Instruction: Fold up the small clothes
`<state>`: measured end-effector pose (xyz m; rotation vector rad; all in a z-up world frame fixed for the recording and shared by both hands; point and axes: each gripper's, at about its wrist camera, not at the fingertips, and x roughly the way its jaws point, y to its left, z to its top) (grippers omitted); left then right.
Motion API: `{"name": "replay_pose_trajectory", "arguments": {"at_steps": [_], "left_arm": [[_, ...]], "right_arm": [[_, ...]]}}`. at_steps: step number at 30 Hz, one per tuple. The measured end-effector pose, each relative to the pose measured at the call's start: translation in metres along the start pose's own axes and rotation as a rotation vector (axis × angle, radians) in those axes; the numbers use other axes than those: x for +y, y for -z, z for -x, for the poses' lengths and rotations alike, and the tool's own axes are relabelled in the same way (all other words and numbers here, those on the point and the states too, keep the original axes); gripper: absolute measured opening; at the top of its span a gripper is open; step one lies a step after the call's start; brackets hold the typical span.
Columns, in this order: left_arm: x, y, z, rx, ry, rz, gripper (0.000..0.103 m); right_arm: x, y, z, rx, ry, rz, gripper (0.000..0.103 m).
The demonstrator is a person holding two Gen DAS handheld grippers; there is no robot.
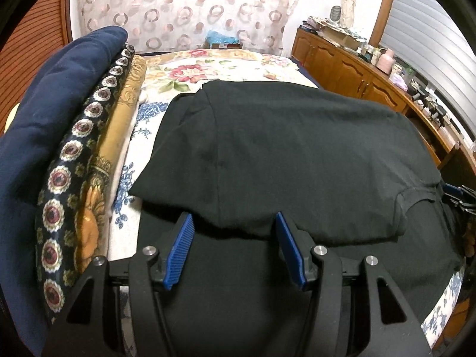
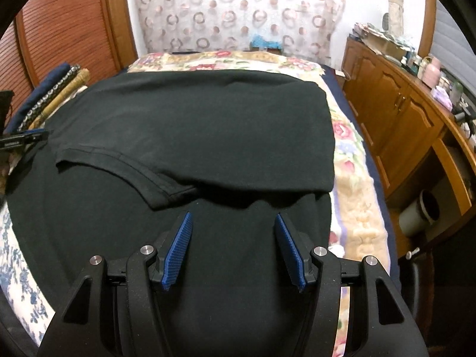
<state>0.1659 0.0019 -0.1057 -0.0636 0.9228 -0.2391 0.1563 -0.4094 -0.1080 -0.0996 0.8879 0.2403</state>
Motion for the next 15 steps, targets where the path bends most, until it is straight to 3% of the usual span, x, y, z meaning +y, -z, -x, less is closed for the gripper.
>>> {"name": "replay_pose_trajectory", "arguments": {"at_steps": [15], "left_arm": [[0.007,-0.017,-0.011,0.006,-0.017,0.025,0.056]], "right_arm": [[-0.018,-0.019,-0.016,0.005,-0.038,-0.123,0.059]]}}
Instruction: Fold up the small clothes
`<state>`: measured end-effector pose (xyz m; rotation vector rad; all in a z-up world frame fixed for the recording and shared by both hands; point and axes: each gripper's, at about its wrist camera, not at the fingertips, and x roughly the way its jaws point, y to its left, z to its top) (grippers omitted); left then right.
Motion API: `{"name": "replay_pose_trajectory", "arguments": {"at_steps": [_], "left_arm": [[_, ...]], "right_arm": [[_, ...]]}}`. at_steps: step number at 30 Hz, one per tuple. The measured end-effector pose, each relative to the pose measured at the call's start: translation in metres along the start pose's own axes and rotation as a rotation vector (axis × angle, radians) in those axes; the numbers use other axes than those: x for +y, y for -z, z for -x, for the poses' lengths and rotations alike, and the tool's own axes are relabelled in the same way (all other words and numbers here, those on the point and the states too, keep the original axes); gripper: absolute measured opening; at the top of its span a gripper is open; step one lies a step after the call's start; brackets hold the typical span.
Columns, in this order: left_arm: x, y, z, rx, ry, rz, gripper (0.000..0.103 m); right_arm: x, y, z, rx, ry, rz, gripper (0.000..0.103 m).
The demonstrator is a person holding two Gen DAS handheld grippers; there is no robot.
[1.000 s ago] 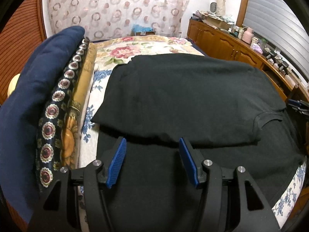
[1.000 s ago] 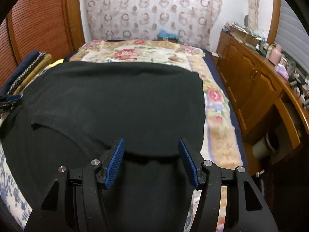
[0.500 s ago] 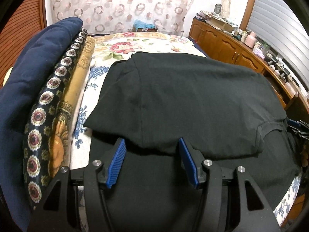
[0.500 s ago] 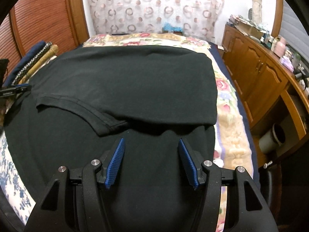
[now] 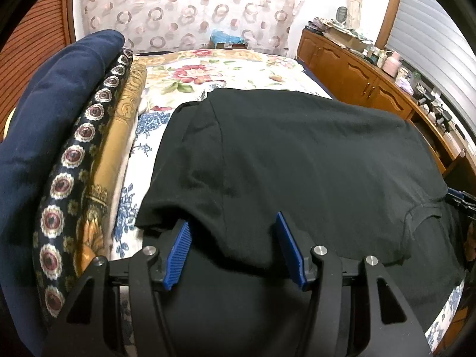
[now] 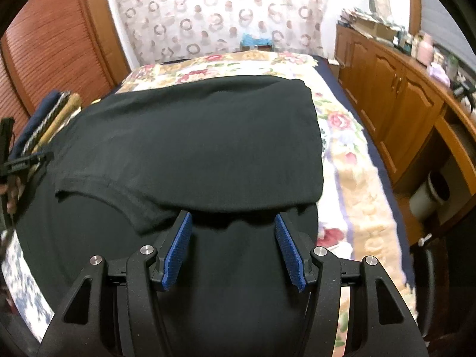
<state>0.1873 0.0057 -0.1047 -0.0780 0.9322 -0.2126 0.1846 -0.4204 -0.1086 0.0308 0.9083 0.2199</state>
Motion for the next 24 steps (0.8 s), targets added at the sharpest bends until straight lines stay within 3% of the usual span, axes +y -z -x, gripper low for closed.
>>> {"name": "replay_pose_trajectory", "arguments": {"at_steps": [6,9,11,13,16,24], "left_arm": [[0.012,-0.005,-0.002,-0.011,0.006,0.053,0.055],[0.014,-0.003,-0.002,-0.022,-0.037,0.045,0.032],[0.015,-0.001,-0.002,-0.028,-0.038,0.041,0.012],[0.015,0.000,0.000,-0.033,-0.041,0.030,0.001],[0.012,0.002,0.013,-0.082,-0.037,0.000,0.000],[0.008,-0.005,0.073,-0.219,-0.009,-0.060,0.000]], "right_arm": [[-0.002,-0.011,-0.012,-0.001,0.047,-0.049,0.059],[0.002,-0.014,-0.015,-0.006,0.104,-0.041,0.058],[0.007,-0.014,-0.017,-0.018,0.163,-0.006,0.041],[0.010,-0.014,-0.017,-0.030,0.155,0.005,0.016],[0.015,-0.014,-0.011,-0.059,0.157,0.037,0.004],[0.038,-0.025,0.039,-0.193,0.178,0.156,0.001]]}}
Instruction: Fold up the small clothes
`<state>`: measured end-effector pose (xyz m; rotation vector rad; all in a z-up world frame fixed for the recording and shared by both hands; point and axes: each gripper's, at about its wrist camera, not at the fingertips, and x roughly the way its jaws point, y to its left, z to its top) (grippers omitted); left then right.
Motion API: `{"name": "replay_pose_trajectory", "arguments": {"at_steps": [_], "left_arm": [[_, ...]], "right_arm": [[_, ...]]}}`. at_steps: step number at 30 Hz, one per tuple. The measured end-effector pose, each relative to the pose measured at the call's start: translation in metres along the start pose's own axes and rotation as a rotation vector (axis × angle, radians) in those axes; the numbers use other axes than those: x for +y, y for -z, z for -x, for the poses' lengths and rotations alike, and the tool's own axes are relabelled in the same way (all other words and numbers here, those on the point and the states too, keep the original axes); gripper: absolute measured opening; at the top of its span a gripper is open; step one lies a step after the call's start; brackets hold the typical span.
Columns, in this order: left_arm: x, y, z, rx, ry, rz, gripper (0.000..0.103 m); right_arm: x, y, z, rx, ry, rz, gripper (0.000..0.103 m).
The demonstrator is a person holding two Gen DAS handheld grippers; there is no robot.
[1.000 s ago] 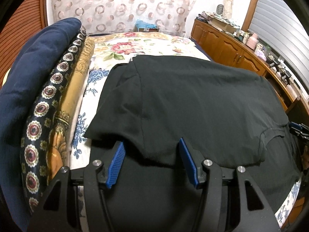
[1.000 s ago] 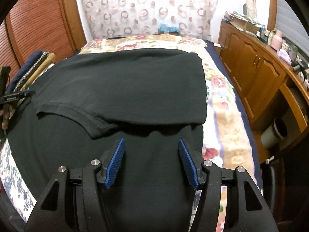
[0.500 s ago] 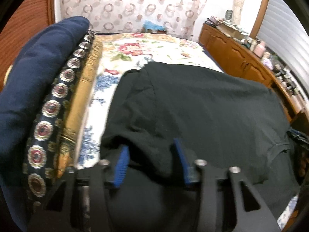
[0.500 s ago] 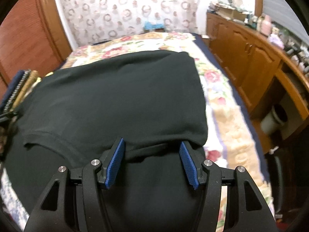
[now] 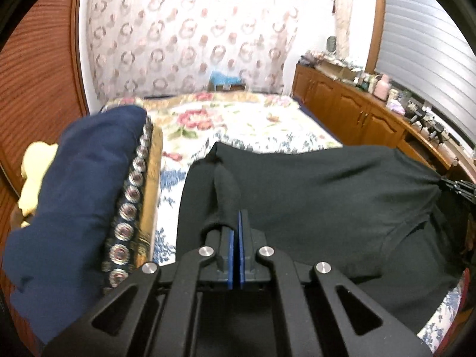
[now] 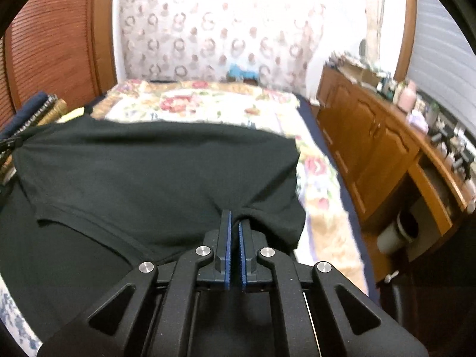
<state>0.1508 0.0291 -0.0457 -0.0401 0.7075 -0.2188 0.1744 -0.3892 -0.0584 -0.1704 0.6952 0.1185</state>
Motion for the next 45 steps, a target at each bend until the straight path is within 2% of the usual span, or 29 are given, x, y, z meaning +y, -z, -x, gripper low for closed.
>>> {"name": "replay_pose_trajectory", "arguments": {"at_steps": [5,10,19,27,32,34,36,39,41,43,45], "left_arm": [[-0.003,-0.009,0.029,-0.061,0.020,-0.024,0.000],[0.004,0.008,0.056,-0.084,0.043,-0.019,0.000],[0.003,0.054,0.077,-0.035,0.044,-0.013,0.000],[0.001,0.089,0.059,0.066,0.007,-0.012,0.001],[-0.003,0.099,0.065,0.075,0.001,-0.021,0.010],[-0.003,0.100,0.070,0.068,-0.008,-0.019,0.021],[-0.001,0.101,0.075,0.057,-0.012,-0.015,0.027],[0.003,0.103,0.081,0.048,-0.008,-0.006,0.041],[0.004,0.101,0.082,0.045,-0.008,-0.002,0.045],[0.006,0.101,0.080,0.045,-0.010,0.002,0.053],[0.007,0.102,0.074,0.054,-0.013,0.006,0.055]], "right_arm": [[-0.006,-0.013,0.037,-0.074,-0.012,-0.005,0.001],[-0.013,-0.003,0.072,-0.098,-0.037,-0.017,0.001],[0.001,0.053,0.107,-0.032,-0.107,-0.024,0.001],[0.005,0.084,0.081,0.090,-0.112,-0.041,0.002],[0.008,0.085,0.081,0.092,-0.078,-0.028,0.019],[0.009,0.082,0.087,0.071,-0.067,-0.021,0.037],[0.010,0.079,0.092,0.048,-0.047,-0.012,0.050],[0.015,0.073,0.094,0.027,-0.045,0.000,0.053],[0.022,0.071,0.092,0.020,-0.052,0.013,0.055],[0.027,0.069,0.087,0.020,-0.064,0.022,0.056],[0.037,0.066,0.078,0.023,-0.088,0.029,0.057]]}}
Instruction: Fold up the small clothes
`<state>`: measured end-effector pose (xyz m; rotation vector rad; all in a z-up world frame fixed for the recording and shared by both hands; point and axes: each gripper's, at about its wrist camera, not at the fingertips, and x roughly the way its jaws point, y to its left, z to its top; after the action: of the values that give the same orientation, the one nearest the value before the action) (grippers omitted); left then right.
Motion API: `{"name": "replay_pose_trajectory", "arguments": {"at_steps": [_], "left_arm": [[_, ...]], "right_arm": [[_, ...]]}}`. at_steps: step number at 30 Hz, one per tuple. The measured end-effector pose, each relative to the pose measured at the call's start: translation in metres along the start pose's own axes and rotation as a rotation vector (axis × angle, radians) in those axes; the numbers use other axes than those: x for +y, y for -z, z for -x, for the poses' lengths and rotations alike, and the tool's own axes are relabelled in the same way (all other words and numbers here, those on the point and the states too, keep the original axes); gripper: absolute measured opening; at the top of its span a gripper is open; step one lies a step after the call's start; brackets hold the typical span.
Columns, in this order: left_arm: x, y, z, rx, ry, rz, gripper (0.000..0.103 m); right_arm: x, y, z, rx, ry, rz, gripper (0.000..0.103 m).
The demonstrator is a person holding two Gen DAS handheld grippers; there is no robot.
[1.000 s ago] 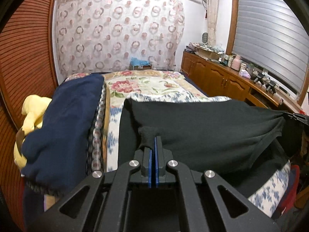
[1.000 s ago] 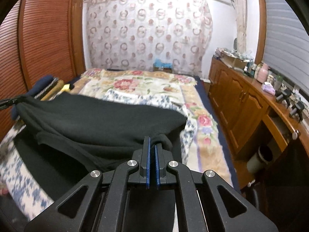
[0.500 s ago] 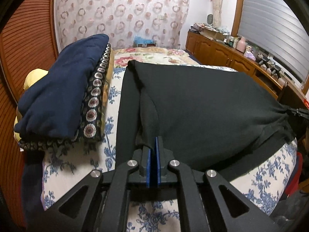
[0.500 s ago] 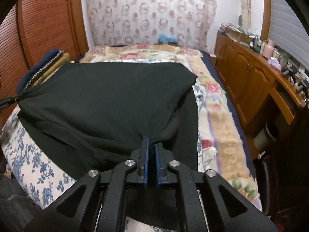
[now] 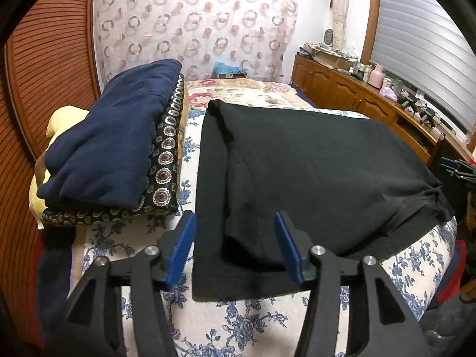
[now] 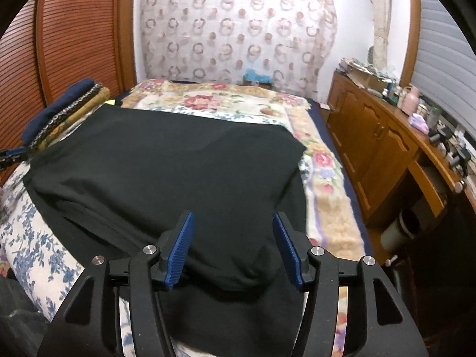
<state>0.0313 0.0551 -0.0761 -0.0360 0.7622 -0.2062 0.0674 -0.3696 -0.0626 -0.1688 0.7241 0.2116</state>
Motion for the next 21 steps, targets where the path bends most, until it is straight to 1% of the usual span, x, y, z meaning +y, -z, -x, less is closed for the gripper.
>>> {"name": "replay_pose_trajectory", "arguments": {"at_steps": [4,8,15,18,21], "left_arm": [[0.000,0.000,-0.012,0.023,-0.019,-0.001,0.055],[-0.001,0.002,-0.019,0.043,-0.036,-0.003,0.055],[0.004,0.007,-0.029,0.073,-0.050,0.013,0.055],[0.007,0.011,-0.033,0.086,-0.053,0.023,0.055],[0.011,0.015,-0.035,0.099,-0.049,0.033,0.055]], "right_arm": [[0.018,-0.002,-0.024,0.025,-0.059,0.015,0.057],[0.038,-0.003,-0.051,0.069,-0.109,0.040,0.057],[0.053,0.000,-0.073,0.129,-0.118,0.077,0.057],[0.053,0.001,-0.076,0.141,-0.127,0.067,0.059],[0.051,0.002,-0.077,0.146,-0.129,0.060,0.064]]}}
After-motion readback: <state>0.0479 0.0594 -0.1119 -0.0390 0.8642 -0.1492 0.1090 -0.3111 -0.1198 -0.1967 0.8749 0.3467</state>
